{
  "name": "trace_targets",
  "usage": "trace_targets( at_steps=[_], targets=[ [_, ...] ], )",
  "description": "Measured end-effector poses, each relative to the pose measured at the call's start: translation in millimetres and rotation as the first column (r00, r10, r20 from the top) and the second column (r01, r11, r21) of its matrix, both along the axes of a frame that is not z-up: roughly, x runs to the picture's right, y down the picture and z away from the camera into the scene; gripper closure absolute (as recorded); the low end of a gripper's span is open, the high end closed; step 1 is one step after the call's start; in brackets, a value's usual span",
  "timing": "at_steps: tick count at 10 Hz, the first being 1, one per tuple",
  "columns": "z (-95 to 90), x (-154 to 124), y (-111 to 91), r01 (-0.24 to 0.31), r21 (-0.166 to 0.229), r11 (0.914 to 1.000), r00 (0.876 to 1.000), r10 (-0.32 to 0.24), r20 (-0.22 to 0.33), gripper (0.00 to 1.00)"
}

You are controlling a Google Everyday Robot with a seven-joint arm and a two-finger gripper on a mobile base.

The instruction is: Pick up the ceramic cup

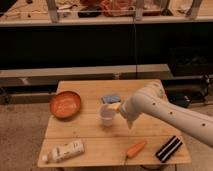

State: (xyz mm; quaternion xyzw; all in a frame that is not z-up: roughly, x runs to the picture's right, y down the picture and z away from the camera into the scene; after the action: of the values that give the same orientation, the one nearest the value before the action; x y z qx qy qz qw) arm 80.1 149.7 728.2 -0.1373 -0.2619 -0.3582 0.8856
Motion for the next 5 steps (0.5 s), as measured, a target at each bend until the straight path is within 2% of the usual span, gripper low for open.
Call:
trace_targets(
  at_steps=[1,2,5],
  targets=[
    [4.5,4,0,-0.079,-0.027,0.9965,0.997,0.078,-0.014,0.20],
    [9.6,1,1,-0.110,-0.038,0.9932,0.994,0.110,-0.014,0.20],
    [15.8,-12,-2,-0.062,-0.025,0.9977,0.998,0.062,-0.009,0.20]
  ],
)
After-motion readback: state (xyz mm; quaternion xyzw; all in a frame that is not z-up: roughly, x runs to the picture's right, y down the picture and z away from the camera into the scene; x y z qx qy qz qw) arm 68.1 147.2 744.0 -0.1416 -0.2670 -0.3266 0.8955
